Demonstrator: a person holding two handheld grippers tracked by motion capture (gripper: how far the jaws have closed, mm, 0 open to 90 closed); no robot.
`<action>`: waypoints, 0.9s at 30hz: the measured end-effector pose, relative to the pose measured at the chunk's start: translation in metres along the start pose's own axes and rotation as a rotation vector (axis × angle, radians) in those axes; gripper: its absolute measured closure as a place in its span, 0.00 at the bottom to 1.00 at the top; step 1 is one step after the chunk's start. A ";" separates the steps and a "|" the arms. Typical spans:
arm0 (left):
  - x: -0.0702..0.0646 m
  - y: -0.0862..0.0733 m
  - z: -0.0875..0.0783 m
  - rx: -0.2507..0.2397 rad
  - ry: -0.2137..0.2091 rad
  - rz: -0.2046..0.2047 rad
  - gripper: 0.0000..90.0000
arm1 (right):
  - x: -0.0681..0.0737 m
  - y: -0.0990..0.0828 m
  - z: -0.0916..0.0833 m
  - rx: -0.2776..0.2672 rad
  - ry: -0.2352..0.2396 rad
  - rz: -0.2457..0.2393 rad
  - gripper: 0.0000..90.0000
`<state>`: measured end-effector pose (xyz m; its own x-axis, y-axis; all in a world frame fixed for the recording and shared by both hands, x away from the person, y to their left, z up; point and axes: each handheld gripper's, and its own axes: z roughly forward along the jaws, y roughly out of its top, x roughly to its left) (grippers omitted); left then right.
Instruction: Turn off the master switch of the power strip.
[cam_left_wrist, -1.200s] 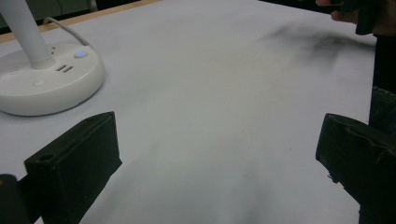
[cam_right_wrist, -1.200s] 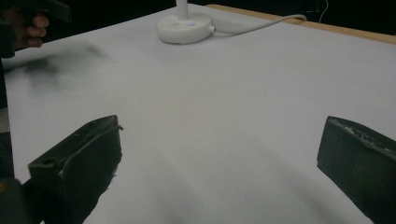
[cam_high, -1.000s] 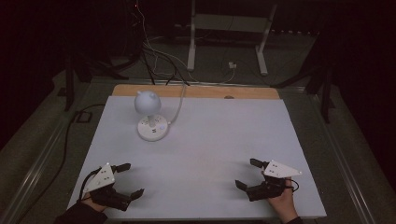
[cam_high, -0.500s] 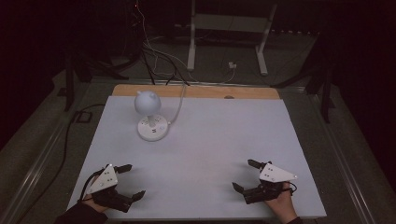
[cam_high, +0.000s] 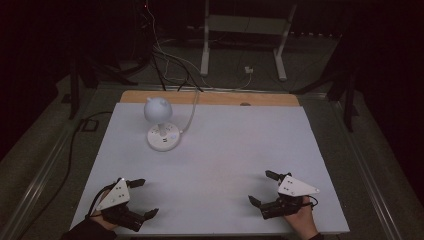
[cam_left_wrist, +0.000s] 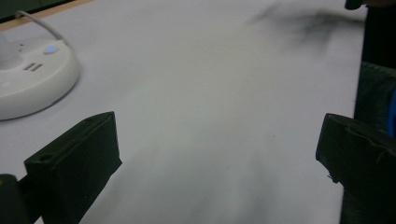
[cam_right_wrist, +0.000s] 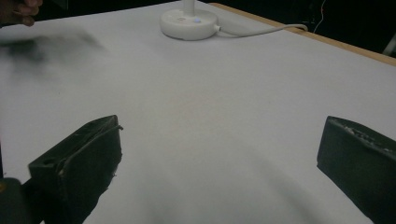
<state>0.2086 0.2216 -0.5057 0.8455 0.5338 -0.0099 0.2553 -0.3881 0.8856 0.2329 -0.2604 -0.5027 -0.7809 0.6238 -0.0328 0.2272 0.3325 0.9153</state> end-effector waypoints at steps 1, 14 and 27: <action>-0.001 0.001 0.000 -0.002 -0.001 0.000 0.00 | 0.000 0.000 0.000 -0.004 0.005 0.004 0.00; -0.008 0.011 -0.001 -0.008 -0.044 0.004 0.00 | 0.003 0.002 0.000 -0.012 0.012 -0.003 0.00; -0.008 0.027 -0.001 -0.022 -0.059 0.011 0.00 | 0.003 0.005 -0.003 -0.034 0.008 -0.002 0.00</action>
<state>0.2085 0.2079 -0.4809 0.8747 0.4840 -0.0273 0.2364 -0.3767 0.8956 0.2299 -0.2589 -0.4974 -0.7857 0.6178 -0.0314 0.2060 0.3092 0.9284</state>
